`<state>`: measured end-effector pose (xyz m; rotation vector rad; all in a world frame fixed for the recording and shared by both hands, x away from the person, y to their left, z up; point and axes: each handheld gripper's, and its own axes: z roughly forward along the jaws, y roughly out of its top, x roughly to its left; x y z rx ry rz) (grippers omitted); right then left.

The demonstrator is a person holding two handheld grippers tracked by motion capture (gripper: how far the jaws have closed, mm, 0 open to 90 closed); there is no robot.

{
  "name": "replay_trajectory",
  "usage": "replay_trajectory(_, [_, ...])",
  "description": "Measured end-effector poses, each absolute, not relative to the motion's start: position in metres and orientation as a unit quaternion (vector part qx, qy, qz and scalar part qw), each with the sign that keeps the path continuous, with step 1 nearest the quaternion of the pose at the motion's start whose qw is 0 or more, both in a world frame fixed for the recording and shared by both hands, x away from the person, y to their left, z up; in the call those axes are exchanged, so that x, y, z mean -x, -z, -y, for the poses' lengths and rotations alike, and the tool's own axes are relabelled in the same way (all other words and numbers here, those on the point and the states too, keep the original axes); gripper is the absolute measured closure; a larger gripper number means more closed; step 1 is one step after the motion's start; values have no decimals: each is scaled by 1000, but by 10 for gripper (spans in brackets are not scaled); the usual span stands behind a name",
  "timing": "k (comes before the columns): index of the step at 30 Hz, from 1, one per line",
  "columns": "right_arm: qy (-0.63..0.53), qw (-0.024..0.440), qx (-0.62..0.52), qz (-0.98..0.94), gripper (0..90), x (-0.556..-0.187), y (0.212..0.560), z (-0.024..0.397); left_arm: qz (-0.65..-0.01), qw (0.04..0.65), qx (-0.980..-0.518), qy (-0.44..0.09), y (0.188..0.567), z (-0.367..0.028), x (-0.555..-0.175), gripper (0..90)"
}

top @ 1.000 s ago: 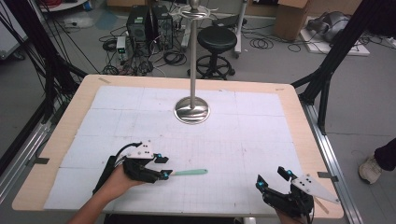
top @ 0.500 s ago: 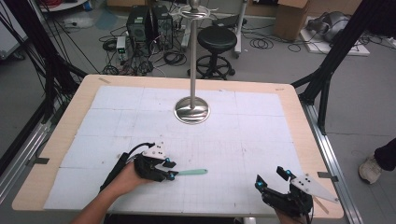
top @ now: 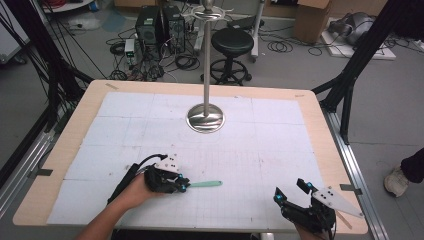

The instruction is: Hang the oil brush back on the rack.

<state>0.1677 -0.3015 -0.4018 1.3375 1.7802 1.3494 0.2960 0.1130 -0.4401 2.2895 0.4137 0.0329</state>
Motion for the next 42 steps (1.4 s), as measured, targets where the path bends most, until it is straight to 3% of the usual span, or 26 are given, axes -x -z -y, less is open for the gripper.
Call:
replay_trajectory(11, [-503,263,-497,-656,178,-166,402,302,-173,400,-900,-17,439,-114,-292,817])
replay_trajectory(23, [-508,260,-500,-652,178,-166,402,303,-200,463,-864,-9,423,-129,-291,819])
replay_trajectory(42, [-536,242,-467,-660,178,-170,401,297,-213,608,-765,17,394,-153,-277,819])
